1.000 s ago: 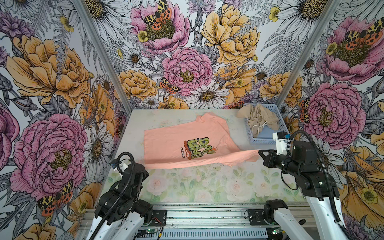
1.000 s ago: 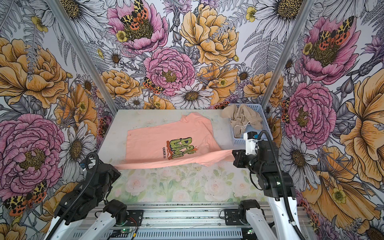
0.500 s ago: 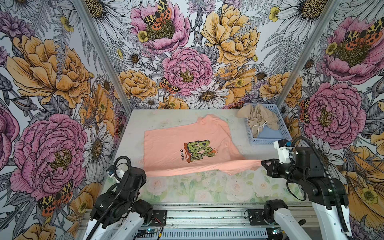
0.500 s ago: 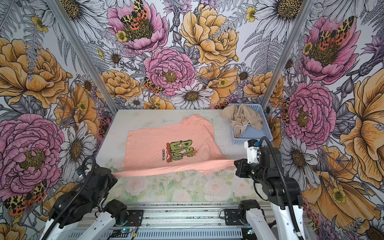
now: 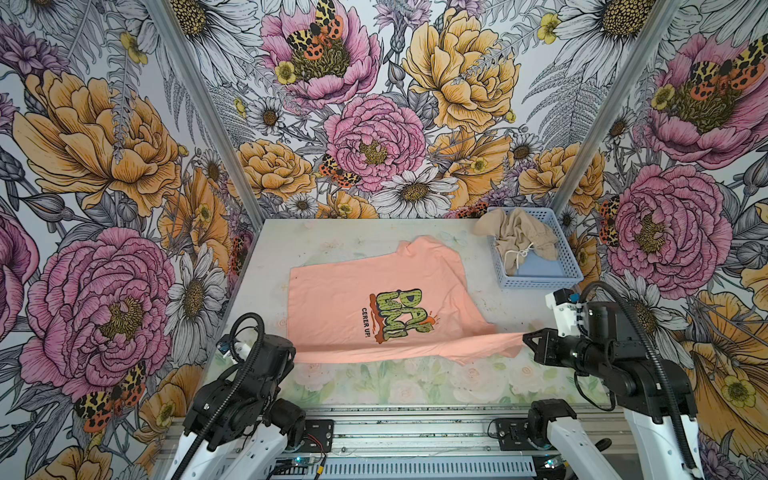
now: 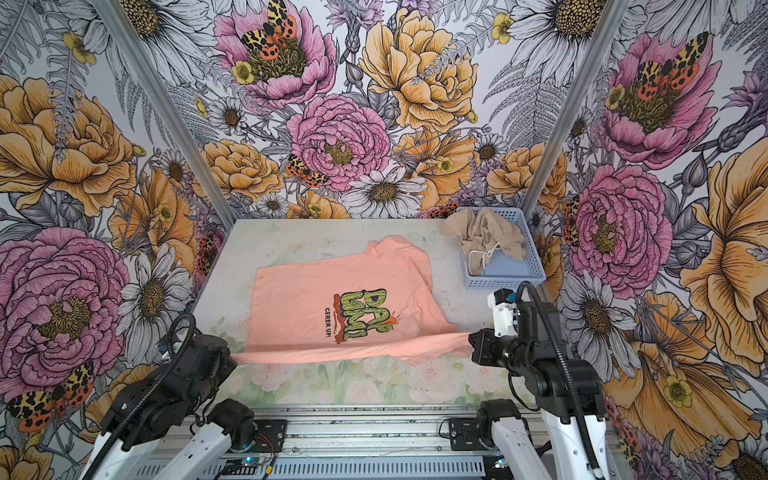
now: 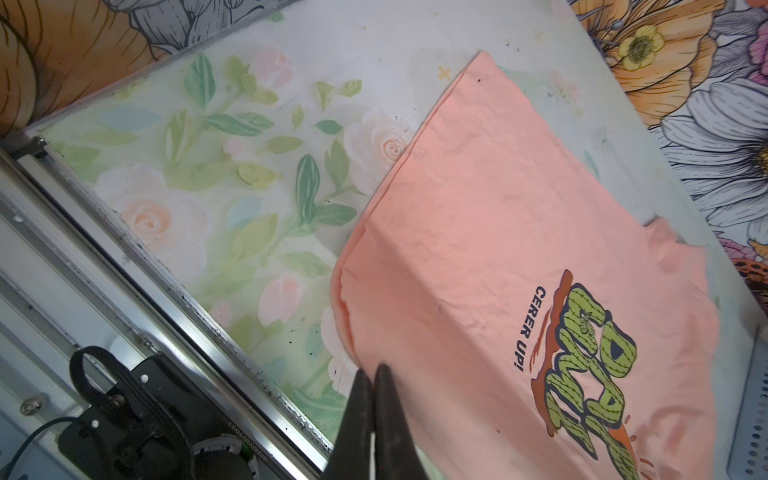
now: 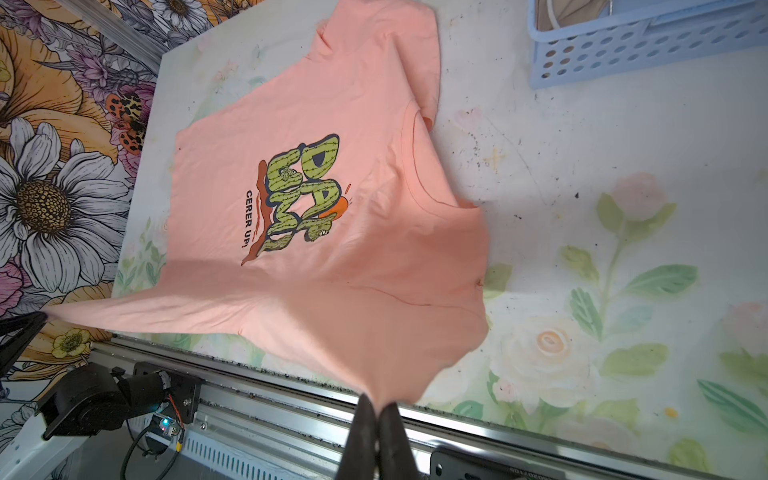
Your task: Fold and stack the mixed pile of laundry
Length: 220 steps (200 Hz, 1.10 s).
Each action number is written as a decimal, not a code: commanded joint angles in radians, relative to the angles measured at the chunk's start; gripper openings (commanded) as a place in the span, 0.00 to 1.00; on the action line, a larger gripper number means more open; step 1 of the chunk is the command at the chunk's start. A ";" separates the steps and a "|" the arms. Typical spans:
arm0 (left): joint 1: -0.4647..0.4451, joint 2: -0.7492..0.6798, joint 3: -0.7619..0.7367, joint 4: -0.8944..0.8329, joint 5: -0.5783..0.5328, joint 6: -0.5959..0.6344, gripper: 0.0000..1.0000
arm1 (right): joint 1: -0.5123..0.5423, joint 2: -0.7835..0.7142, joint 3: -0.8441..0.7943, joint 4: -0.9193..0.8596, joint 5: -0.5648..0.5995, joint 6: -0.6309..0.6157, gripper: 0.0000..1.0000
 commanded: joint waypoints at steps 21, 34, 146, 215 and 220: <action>-0.022 0.050 -0.102 0.057 0.029 -0.111 0.00 | 0.016 0.214 -0.024 0.197 0.116 0.001 0.00; -0.022 0.066 -0.126 0.095 0.030 -0.114 0.00 | 0.017 0.256 -0.038 0.258 0.132 0.006 0.00; 0.209 0.264 -0.233 0.424 0.045 0.134 0.00 | 0.138 0.654 0.016 0.552 0.231 -0.015 0.00; 0.271 0.339 -0.265 0.565 0.110 0.225 0.00 | 0.158 0.812 0.086 0.593 0.273 -0.035 0.00; 0.272 0.344 -0.265 0.566 0.107 0.226 0.00 | 0.158 0.820 0.088 0.595 0.272 -0.036 0.00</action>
